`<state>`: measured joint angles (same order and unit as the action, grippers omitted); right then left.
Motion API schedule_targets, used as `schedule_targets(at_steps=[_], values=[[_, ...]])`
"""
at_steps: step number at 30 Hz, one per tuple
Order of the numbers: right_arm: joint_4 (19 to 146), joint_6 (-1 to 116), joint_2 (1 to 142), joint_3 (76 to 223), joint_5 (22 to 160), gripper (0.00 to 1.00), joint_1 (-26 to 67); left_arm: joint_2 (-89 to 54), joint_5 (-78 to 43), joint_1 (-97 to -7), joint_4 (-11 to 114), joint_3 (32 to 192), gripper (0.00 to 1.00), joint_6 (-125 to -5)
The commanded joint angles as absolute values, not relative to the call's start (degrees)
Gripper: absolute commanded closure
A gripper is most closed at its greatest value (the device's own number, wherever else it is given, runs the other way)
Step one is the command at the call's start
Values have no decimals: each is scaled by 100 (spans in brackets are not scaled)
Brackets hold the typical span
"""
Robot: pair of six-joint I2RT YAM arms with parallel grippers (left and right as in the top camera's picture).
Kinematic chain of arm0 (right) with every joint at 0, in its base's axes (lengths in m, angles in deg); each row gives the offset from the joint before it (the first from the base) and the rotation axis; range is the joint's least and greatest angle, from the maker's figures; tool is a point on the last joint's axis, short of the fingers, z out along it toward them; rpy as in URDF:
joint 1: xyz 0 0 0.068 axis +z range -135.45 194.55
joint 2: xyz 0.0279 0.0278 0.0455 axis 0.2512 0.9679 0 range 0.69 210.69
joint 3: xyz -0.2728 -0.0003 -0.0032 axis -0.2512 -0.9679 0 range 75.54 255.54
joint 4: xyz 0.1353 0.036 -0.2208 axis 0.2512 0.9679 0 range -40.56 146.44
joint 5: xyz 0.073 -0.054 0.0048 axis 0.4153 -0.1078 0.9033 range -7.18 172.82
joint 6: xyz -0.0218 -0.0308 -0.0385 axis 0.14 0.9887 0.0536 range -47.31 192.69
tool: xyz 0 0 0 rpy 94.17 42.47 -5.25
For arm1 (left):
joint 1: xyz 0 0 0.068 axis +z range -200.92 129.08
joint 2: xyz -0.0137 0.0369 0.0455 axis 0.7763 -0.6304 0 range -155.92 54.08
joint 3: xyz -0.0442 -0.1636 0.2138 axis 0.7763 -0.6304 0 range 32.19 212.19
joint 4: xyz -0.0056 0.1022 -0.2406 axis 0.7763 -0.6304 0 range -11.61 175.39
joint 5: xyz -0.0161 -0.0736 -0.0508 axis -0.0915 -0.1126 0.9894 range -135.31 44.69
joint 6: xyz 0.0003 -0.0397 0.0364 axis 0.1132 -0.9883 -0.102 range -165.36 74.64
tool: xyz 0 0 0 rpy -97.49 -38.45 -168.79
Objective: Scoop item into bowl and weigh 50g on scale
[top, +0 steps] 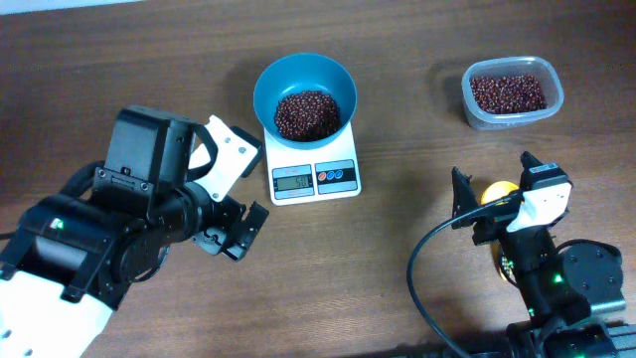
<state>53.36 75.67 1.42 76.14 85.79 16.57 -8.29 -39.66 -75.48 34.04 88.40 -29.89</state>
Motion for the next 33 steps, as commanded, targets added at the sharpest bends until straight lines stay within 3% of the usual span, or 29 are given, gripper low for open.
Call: schedule_targets(at_steps=[1, 25, 27, 31, 33], values=[[5374, 7524, 90, 7586, 8513, 1, 1640, -796, -3907, -7531, 3404, 8840, 2, -2900], [5374, 7524, 90, 7586, 8513, 1, 1640, -796, -3865, -7531, 3170, 8840, 2, -2961], [5374, 7524, 90, 7586, 8513, 1, 1642, -663, -4167, -7531, 3126, 8840, 1, -3730], [5374, 7524, 90, 7586, 8513, 1, 1640, 1048, -4346, -7528, 2265, 8840, 2, -4132], [5374, 7524, 90, 7586, 8513, 1, 1640, 1940, -5067, -7531, 1640, 8840, 1, -5612]])
